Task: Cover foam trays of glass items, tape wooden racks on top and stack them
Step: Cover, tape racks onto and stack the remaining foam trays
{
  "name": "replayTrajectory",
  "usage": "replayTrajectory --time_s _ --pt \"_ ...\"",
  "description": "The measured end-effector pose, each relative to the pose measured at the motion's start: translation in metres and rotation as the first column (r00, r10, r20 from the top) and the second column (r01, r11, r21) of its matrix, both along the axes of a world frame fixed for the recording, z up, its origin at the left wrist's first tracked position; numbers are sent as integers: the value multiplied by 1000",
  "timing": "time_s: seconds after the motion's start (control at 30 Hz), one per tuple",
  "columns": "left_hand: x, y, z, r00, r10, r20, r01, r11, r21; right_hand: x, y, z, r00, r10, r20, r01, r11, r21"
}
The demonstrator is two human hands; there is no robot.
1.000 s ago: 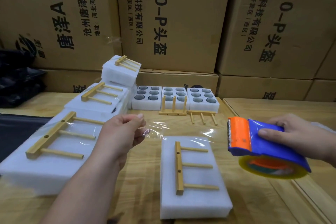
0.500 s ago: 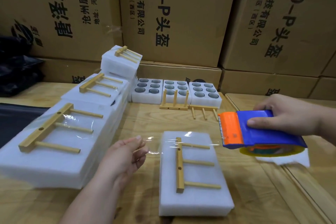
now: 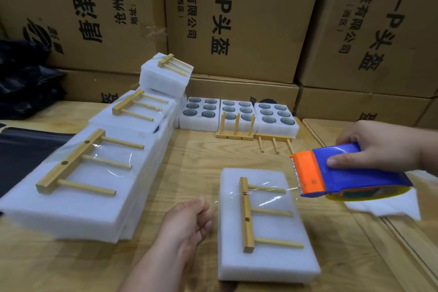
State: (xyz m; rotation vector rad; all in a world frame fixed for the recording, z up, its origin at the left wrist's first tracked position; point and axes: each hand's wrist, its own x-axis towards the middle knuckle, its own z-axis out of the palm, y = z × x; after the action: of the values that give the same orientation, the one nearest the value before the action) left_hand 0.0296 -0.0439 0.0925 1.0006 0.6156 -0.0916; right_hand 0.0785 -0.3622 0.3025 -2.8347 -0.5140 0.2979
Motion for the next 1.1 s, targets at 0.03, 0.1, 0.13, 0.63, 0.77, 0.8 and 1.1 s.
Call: replayTrajectory --time_s 0.03,0.1,0.13,0.63,0.77,0.8,1.1 --pt "-1 -2 0 1000 -2 6 2 1000 22 0 -1 -1 1000 -1 2 1 1000 0" --pt "-2 -5 -1 1000 5 21 -7 996 87 2 -1 -2 1000 -3 -5 3 1000 3" --pt "-2 -6 -1 1000 11 29 -15 991 137 2 -1 -2 1000 -2 -9 2 1000 5" --pt "-10 -13 -9 990 -141 30 42 475 879 7 -7 -17 999 -33 16 33 999 -5" --pt "-13 -15 -13 983 -184 25 42 353 935 9 -11 -24 999 -26 31 26 1000 -14" --pt "-11 -13 -13 979 -202 12 60 348 935 9 -12 -24 999 -29 31 30 999 -18" --pt "-6 -49 62 729 -645 228 -28 305 952 10 -17 -34 994 -77 -80 77 997 7"
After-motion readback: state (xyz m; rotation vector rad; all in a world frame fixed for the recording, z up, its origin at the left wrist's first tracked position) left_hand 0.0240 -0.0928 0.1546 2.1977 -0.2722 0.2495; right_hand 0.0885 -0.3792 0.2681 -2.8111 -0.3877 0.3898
